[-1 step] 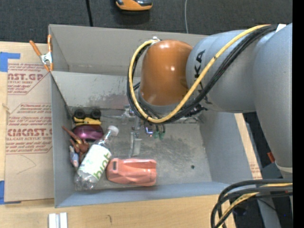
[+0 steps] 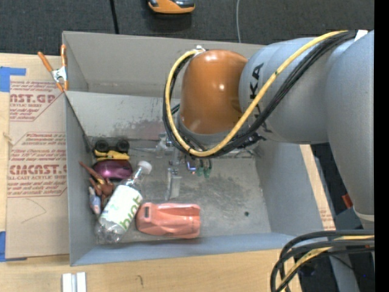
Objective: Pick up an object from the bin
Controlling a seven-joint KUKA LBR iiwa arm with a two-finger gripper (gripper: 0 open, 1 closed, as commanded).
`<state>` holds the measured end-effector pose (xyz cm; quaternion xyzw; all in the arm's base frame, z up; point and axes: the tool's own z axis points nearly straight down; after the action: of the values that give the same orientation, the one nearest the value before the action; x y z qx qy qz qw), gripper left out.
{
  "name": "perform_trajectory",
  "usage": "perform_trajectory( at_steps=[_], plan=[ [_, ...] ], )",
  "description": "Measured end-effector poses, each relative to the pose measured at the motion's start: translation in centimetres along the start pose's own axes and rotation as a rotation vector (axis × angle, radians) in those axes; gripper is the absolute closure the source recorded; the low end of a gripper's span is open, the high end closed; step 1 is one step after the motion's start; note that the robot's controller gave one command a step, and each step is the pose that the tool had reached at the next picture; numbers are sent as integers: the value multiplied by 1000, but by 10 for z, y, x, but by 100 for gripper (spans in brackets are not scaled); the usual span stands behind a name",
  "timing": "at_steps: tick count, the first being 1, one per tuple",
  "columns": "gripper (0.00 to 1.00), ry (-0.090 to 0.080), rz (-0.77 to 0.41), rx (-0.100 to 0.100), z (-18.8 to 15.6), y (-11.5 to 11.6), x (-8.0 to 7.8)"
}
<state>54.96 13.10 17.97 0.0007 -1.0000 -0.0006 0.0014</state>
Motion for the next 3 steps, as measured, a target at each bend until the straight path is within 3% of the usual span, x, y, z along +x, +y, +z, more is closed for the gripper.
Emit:
perform_trajectory(
  at_steps=[1, 2, 3],
  plan=[
    [0, -8, -100, -1, 7, -24, 12],
    [0, -4, -84, 2, 11, -16, 16],
    [0, -2, 196, -1, -10, -11, 36]
  ],
)
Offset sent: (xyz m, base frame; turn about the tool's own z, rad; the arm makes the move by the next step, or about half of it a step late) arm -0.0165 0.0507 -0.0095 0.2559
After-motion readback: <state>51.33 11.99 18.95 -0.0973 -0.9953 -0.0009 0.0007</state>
